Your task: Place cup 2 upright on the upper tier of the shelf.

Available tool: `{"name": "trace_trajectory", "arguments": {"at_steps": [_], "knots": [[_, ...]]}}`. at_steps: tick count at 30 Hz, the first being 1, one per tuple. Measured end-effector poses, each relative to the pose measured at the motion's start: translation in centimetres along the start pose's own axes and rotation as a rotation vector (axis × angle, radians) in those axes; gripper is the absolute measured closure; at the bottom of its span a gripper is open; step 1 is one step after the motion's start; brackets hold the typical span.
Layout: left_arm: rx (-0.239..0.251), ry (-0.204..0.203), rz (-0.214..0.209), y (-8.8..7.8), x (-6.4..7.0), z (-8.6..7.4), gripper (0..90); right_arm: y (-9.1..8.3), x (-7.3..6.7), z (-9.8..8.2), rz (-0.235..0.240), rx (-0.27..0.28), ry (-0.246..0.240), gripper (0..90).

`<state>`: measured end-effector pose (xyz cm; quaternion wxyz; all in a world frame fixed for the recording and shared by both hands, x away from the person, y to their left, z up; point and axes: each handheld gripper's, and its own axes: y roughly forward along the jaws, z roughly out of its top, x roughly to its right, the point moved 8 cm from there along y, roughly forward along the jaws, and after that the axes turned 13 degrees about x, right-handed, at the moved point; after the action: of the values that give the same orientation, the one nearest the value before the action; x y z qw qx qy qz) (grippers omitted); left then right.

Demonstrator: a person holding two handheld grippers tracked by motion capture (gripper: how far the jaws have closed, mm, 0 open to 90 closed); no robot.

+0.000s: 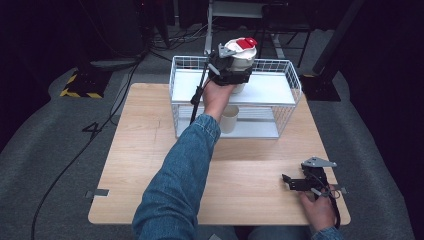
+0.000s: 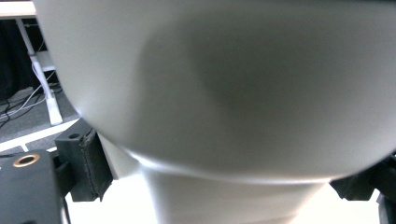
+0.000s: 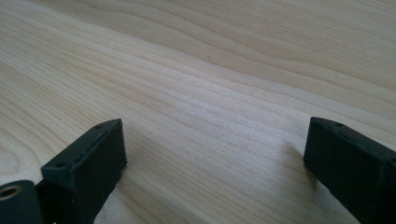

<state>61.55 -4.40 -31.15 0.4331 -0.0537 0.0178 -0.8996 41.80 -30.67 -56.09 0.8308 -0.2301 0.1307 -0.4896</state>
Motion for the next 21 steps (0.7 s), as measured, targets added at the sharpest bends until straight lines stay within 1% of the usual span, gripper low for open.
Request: {"name": "trace_trajectory", "arguments": {"at_steps": [4, 5, 10, 13, 16, 17, 18, 20, 21], "knots": [[0.001, -0.005, 0.001, -0.07, 0.04, -0.04, 12.2, 0.01, -0.01, 0.01, -0.001, 0.001, 0.003, 5.8], [0.008, -0.006, -0.001, -0.12, 0.06, -0.07, 12.1, 0.01, -0.01, 0.01, -0.001, 0.001, 0.002, 5.8], [0.007, -0.009, -0.007, -0.21, 0.01, -0.15, 11.3, 0.01, 0.01, 0.00, -0.001, 0.001, 0.000, 5.8], [0.009, -0.029, 0.002, -0.20, -0.16, -0.32, 8.0, 0.00, 0.00, 0.00, 0.000, 0.000, 0.000, 5.8], [0.014, -0.035, 0.006, -0.23, -0.25, -0.35, 3.3, 0.00, 0.00, 0.00, 0.000, 0.000, 0.000, 5.8], [0.002, -0.042, 0.010, -0.36, -0.39, -0.43, 1.7, 0.00, 0.00, 0.00, 0.000, 0.000, 0.000, 5.8], [0.002, -0.042, 0.010, -0.36, -0.39, -0.43, 0.6, 0.00, 0.00, 0.00, 0.000, 0.000, 0.000, 5.8], [0.006, -0.049, 0.008, -0.59, -0.48, -0.38, 0.1, 0.00, 0.00, 0.00, 0.000, 0.000, 0.000, 5.8], [0.007, -0.046, 0.007, -0.91, -0.48, -0.32, 0.1, 0.00, 0.00, 0.00, 0.000, 0.000, 0.000, 5.8]]}}
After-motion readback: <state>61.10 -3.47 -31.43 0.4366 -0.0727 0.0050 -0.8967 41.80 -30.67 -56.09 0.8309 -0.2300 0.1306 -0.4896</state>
